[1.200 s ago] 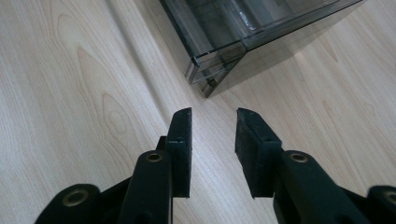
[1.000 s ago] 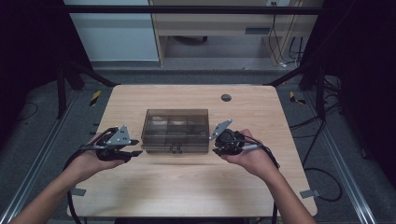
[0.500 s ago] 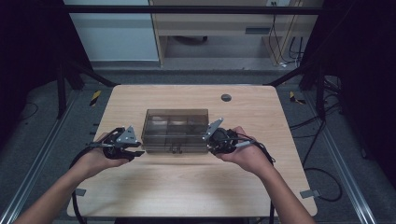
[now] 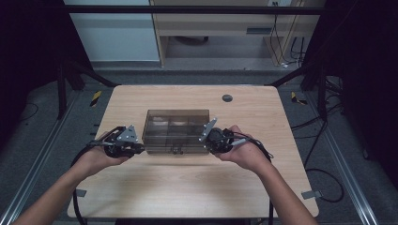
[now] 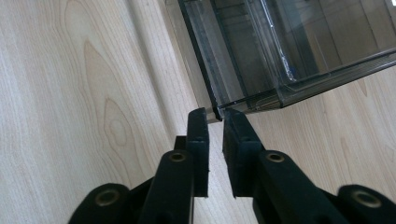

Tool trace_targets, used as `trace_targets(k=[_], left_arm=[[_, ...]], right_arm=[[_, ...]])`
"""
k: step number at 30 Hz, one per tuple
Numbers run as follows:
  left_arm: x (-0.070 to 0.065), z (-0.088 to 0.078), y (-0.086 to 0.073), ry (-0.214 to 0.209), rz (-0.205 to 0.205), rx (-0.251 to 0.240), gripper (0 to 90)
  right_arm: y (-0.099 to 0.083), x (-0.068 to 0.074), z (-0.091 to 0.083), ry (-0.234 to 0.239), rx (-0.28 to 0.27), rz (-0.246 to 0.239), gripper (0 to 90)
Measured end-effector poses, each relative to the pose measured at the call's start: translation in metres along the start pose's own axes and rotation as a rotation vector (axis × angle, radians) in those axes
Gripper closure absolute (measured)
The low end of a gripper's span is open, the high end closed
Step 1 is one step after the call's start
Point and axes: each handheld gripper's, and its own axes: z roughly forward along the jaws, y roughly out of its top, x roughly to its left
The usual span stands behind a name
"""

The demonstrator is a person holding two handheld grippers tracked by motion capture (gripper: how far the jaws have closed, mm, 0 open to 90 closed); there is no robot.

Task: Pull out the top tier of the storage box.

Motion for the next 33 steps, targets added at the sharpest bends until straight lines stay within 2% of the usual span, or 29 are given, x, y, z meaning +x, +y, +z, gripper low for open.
trace_targets(k=[1, 3, 9, 14, 25, 32, 33], left_arm=[[0.0, 0.0, 0.001, -0.001, 0.006, 0.01, 82.9], [0.001, -0.002, 0.003, -0.005, -0.008, 0.025, 84.4], [0.001, -0.002, 0.003, -0.011, 0.019, 0.026, 85.0], [-0.001, -0.003, 0.002, -0.011, 0.024, 0.022, 85.3], [-0.016, -0.01, -0.001, -0.015, 0.058, 0.026, 85.6], [-0.024, -0.013, -0.003, -0.011, 0.055, 0.021, 85.8], [-0.025, -0.013, -0.003, -0.009, 0.067, 0.026, 85.8]], right_arm=[[0.0, -0.001, -0.001, 0.005, 0.002, -0.004, 84.3], [0.0, -0.002, -0.002, 0.011, 0.002, -0.005, 86.1], [0.0, -0.002, -0.004, 0.014, -0.002, -0.013, 87.3], [-0.002, -0.002, -0.004, 0.029, -0.015, -0.022, 87.8], [-0.009, 0.011, -0.009, 0.044, -0.029, -0.036, 88.1], [-0.01, 0.018, -0.011, 0.044, -0.025, -0.049, 88.2], [-0.01, 0.018, -0.011, 0.041, -0.02, -0.052, 88.2]])
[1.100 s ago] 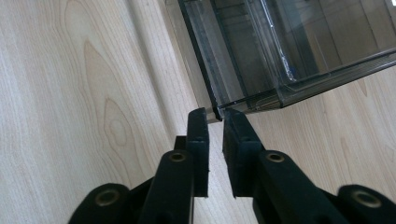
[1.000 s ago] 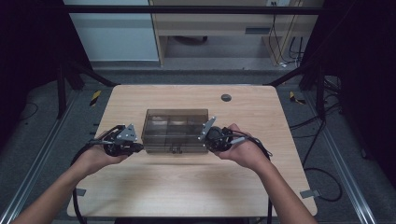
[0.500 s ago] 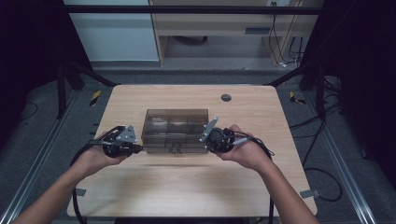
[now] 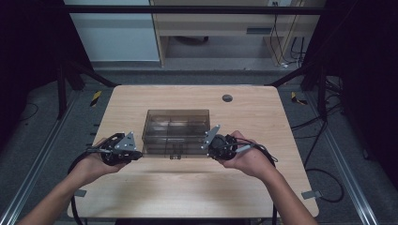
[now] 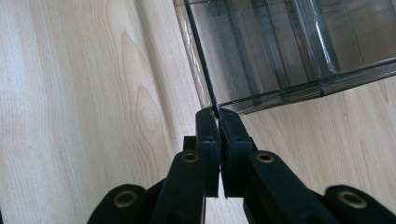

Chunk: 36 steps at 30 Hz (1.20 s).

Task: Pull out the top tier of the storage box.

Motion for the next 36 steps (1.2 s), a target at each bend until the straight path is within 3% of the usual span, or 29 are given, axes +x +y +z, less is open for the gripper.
trace_targets(k=[1, 17, 19, 20, 22, 36], left_arm=[[-0.002, 0.0, 0.0, 0.001, -0.012, -0.009, 85.8], [-0.014, -0.002, 0.0, 0.001, 0.015, -0.003, 86.2], [-0.015, -0.003, 0.0, 0.002, 0.027, 0.01, 86.2], [-0.018, -0.003, 0.0, -0.006, 0.01, 0.017, 86.2], [-0.02, -0.004, -0.001, -0.01, 0.014, 0.02, 86.3], [-0.022, -0.002, -0.002, 0.0, 0.032, 0.01, 86.4]], right_arm=[[0.0, 0.001, 0.0, 0.0, 0.002, 0.001, 88.2], [-0.004, 0.008, -0.002, -0.003, -0.001, -0.012, 88.3], [-0.004, 0.009, -0.002, -0.005, 0.003, -0.011, 88.2], [-0.004, 0.01, -0.003, -0.005, 0.007, -0.015, 88.2], [-0.004, 0.011, -0.003, -0.008, 0.012, -0.022, 88.2], [-0.004, 0.016, -0.003, -0.004, 0.018, -0.031, 88.4]])
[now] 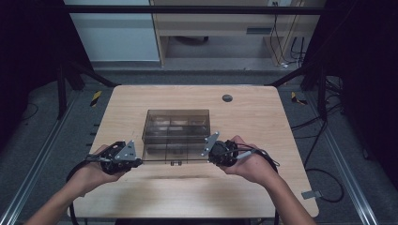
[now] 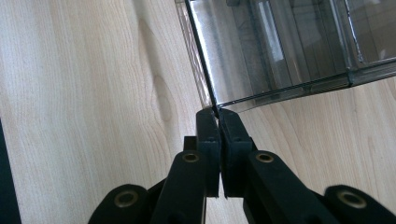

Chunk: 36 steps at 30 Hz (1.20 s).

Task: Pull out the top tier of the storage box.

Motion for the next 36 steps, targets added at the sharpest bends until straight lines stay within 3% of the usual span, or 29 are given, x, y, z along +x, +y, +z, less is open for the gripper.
trace_targets(k=[36], left_arm=[[-0.0021, -0.0005, -0.0034, -0.001, 0.007, -0.001, 86.4]], right_arm=[[-0.0044, 0.0056, 0.0003, 0.014, -0.029, 0.019, 88.5]])
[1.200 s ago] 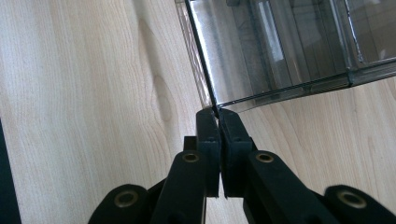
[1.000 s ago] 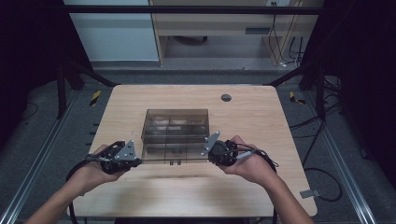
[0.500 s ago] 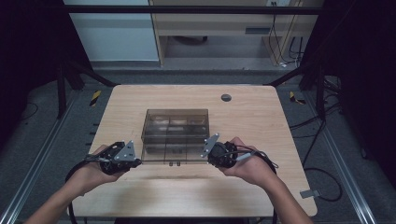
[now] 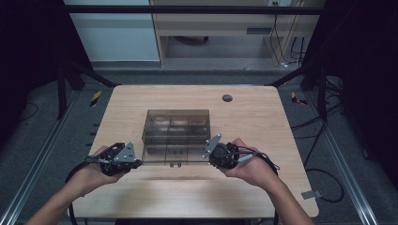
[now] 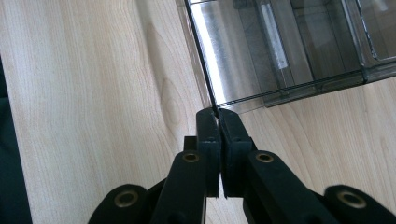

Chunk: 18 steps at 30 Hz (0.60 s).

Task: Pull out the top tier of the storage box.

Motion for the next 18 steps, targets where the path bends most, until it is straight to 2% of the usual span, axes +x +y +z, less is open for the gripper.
trace_targets(k=[10, 18], left_arm=[[-0.0024, -0.0008, -0.0011, -0.006, 0.0, -0.007, 86.3], [-0.0037, 0.0003, -0.0051, -0.01, -0.02, -0.033, 86.0]], right_arm=[[0.0, 0.0013, -0.0007, 0.003, 0.0, -0.008, 88.5], [-0.0009, 0.0012, -0.0001, 0.01, -0.001, 0.0, 88.1]])
